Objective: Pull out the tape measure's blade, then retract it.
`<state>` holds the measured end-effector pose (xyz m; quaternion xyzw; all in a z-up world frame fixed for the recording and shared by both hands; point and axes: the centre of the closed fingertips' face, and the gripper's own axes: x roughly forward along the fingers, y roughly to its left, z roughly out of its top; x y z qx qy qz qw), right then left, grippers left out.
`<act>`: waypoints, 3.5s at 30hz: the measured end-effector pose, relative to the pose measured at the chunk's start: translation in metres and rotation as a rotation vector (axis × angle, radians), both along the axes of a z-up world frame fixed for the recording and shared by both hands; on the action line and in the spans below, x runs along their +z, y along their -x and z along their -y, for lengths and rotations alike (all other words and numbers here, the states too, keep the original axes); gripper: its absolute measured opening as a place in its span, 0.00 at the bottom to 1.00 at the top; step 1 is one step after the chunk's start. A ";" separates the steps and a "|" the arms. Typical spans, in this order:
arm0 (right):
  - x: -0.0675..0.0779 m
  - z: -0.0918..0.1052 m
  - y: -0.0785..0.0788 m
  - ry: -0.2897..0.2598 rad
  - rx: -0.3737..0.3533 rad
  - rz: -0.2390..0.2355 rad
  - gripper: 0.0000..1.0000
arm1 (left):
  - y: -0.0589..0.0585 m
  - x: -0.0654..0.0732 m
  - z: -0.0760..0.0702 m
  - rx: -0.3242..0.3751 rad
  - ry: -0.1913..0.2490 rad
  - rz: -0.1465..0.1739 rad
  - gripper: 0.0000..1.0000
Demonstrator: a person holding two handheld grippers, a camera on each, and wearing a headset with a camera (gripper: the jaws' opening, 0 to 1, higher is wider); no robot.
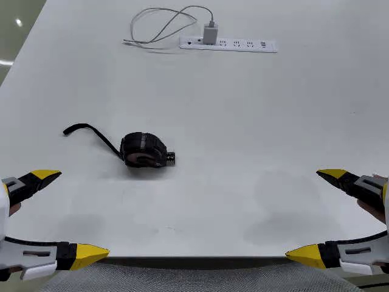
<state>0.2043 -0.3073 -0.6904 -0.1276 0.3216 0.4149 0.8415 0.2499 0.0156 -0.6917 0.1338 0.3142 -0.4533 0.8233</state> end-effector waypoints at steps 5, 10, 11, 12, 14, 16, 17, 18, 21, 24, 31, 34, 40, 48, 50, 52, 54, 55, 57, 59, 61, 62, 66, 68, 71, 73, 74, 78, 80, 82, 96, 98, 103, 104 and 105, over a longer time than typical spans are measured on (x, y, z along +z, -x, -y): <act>-0.001 -0.001 -0.013 -0.068 -0.027 0.001 0.98 | -0.008 0.004 -0.002 0.016 0.021 0.011 0.99; -0.006 -0.006 -0.021 -0.060 -0.011 0.004 0.98 | -0.011 -0.002 -0.002 0.022 0.024 0.016 0.99; -0.007 -0.008 -0.022 -0.061 -0.005 -0.002 0.98 | -0.011 -0.002 -0.001 0.021 0.024 0.021 0.99; -0.007 -0.009 -0.023 -0.059 0.000 0.000 0.98 | -0.011 -0.002 -0.001 0.019 0.027 0.021 0.99; -0.005 -0.011 -0.024 -0.056 0.004 0.004 0.98 | -0.011 -0.002 0.000 0.019 0.033 0.020 0.99; -0.001 -0.016 -0.026 -0.064 0.006 0.003 0.97 | -0.012 0.000 0.002 0.014 0.033 0.025 0.99; 0.000 -0.017 -0.027 -0.064 0.005 0.006 0.97 | -0.012 0.001 0.003 0.012 0.034 0.027 0.99; 0.002 -0.019 -0.027 -0.064 0.006 0.011 0.97 | -0.013 0.003 0.004 0.012 0.037 0.029 0.99; 0.004 -0.021 -0.030 -0.068 0.005 0.016 0.97 | -0.017 0.007 0.007 0.014 0.052 0.034 0.99; 0.002 -0.021 -0.031 -0.067 0.006 0.009 0.97 | -0.018 0.006 0.007 0.012 0.051 0.035 0.99; -0.001 -0.020 -0.030 -0.060 0.007 0.001 0.97 | -0.018 0.002 0.006 0.013 0.049 0.028 0.99; -0.003 -0.022 -0.031 -0.059 0.007 -0.002 0.97 | -0.019 0.003 0.008 0.012 0.051 0.029 0.99; -0.009 -0.027 -0.035 -0.062 0.017 -0.013 0.97 | -0.023 -0.001 0.009 0.009 0.059 0.015 0.98; -0.015 -0.037 -0.044 -0.063 0.055 -0.027 0.94 | -0.030 -0.004 0.013 -0.012 0.063 0.010 0.96; -0.017 -0.038 -0.048 -0.075 0.054 -0.024 0.93 | -0.033 -0.006 0.015 -0.018 0.060 0.007 0.96; -0.019 -0.040 -0.052 -0.085 0.058 -0.024 0.92 | -0.035 -0.008 0.017 -0.028 0.058 0.005 0.96; -0.022 -0.043 -0.054 -0.080 0.069 -0.026 0.93 | -0.037 -0.009 0.019 -0.035 0.061 -0.001 0.96; -0.025 -0.043 -0.055 -0.077 0.074 -0.026 0.93 | -0.038 -0.010 0.020 -0.037 0.061 -0.001 0.96; -0.030 -0.045 -0.058 -0.074 0.086 -0.031 0.93 | -0.040 -0.011 0.022 -0.044 0.061 -0.007 0.96; -0.032 -0.048 -0.059 -0.072 0.098 -0.034 0.93 | -0.043 -0.013 0.024 -0.053 0.059 -0.009 0.96; -0.034 -0.051 -0.063 -0.074 0.105 -0.035 0.93 | -0.045 -0.015 0.026 -0.061 0.057 -0.011 0.96; -0.035 -0.052 -0.064 -0.074 0.109 -0.036 0.93 | -0.047 -0.015 0.027 -0.064 0.057 -0.010 0.96; -0.039 -0.061 -0.069 -0.075 0.130 -0.037 0.93 | -0.054 -0.018 0.031 -0.082 0.050 -0.004 0.96; -0.041 -0.064 -0.072 -0.070 0.143 -0.034 0.91 | -0.056 -0.019 0.032 -0.090 0.053 -0.008 0.95; -0.043 -0.070 -0.077 -0.068 0.162 -0.037 0.89 | -0.060 -0.022 0.035 -0.108 0.048 -0.012 0.95; -0.045 -0.072 -0.080 -0.063 0.172 -0.035 0.89 | -0.062 -0.022 0.037 -0.112 0.056 -0.016 0.94; -0.046 -0.073 -0.082 -0.060 0.178 -0.038 0.89 | -0.063 -0.022 0.038 -0.116 0.054 -0.015 0.92; -0.048 -0.078 -0.088 -0.056 0.192 -0.037 0.89 | -0.069 -0.025 0.039 -0.129 0.041 -0.012 0.91; -0.049 -0.081 -0.092 -0.057 0.199 -0.036 0.89 | -0.074 -0.027 0.040 -0.133 0.036 -0.010 0.90; -0.050 -0.085 -0.095 -0.059 0.206 -0.037 0.89 | -0.077 -0.027 0.041 -0.145 0.030 -0.009 0.88; -0.061 -0.103 -0.112 -0.054 0.264 -0.066 0.80 | -0.100 -0.047 0.049 -0.215 -0.056 0.007 0.73; -0.064 -0.105 -0.114 -0.052 0.272 -0.070 0.79 | -0.103 -0.050 0.051 -0.228 -0.062 0.002 0.71; -0.069 -0.110 -0.119 -0.043 0.290 -0.073 0.78 | -0.109 -0.060 0.054 -0.261 -0.102 -0.007 0.69; -0.070 -0.111 -0.120 -0.039 0.294 -0.070 0.77 | -0.111 -0.061 0.054 -0.264 -0.109 -0.005 0.69; -0.071 -0.112 -0.122 -0.036 0.299 -0.069 0.77 | -0.111 -0.063 0.055 -0.271 -0.117 -0.012 0.69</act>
